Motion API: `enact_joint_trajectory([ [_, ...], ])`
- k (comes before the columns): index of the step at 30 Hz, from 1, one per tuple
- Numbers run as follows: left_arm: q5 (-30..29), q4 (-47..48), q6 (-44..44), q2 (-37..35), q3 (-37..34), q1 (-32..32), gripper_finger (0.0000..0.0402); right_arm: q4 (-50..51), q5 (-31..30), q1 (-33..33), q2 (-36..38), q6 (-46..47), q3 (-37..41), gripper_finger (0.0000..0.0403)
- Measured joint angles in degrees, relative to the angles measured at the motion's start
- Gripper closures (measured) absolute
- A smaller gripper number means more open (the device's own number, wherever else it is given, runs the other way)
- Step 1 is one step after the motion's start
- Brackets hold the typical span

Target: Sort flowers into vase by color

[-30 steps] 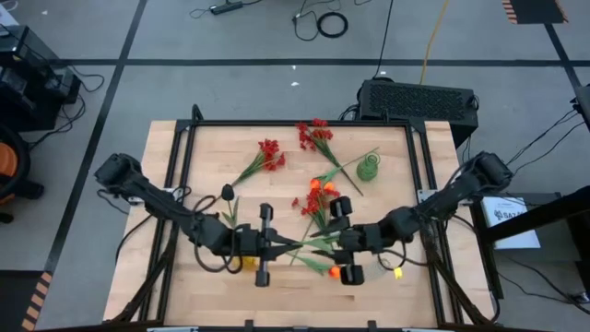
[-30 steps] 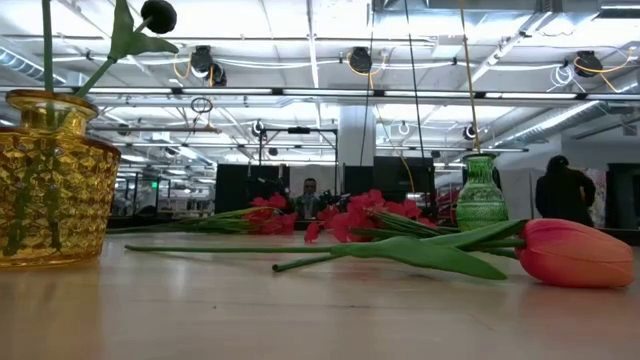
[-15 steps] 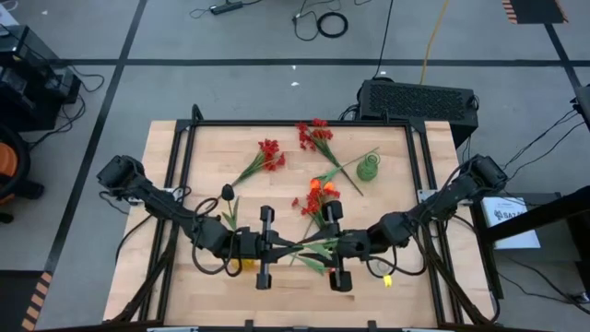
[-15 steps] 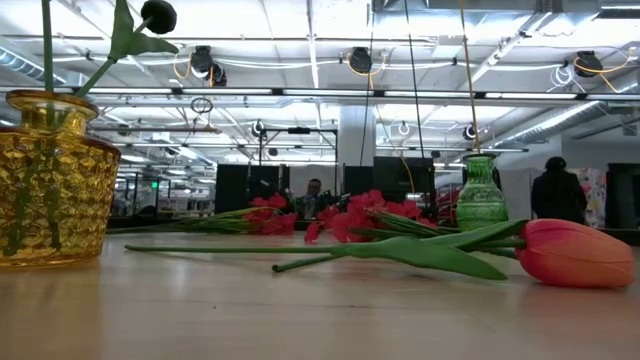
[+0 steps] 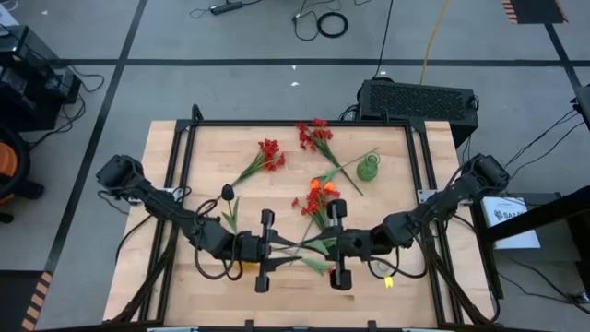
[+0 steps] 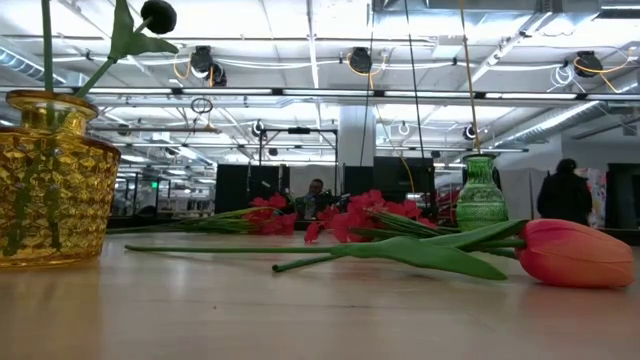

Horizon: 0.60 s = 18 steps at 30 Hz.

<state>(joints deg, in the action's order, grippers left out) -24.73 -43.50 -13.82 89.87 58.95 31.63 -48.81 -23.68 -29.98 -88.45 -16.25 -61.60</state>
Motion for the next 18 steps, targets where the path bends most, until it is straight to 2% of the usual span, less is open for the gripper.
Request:
enact_joint_trajectory([
  [5, -7.2, 0.5, 0.3, -1.9, 0.0, 2.6, 0.018, 9.1, -3.3, -1.3, 5.2, 5.0, 0.0, 0.0402],
  [8, -11.9, 0.7, -0.3, -3.6, 0.1, 4.3, 0.014, 16.4, -6.4, -2.3, 8.3, 9.1, -0.1, 0.0402],
  [12, -15.1, 1.0, -0.2, -4.4, 0.1, 5.7, 0.0121, 24.2, -7.1, -2.5, 11.0, 16.4, -0.1, 0.0402],
  [18, -18.0, 3.7, 1.3, -4.6, 0.6, 5.6, 0.0118, 31.8, -7.1, -0.9, 9.6, 22.9, -1.8, 0.0403],
])
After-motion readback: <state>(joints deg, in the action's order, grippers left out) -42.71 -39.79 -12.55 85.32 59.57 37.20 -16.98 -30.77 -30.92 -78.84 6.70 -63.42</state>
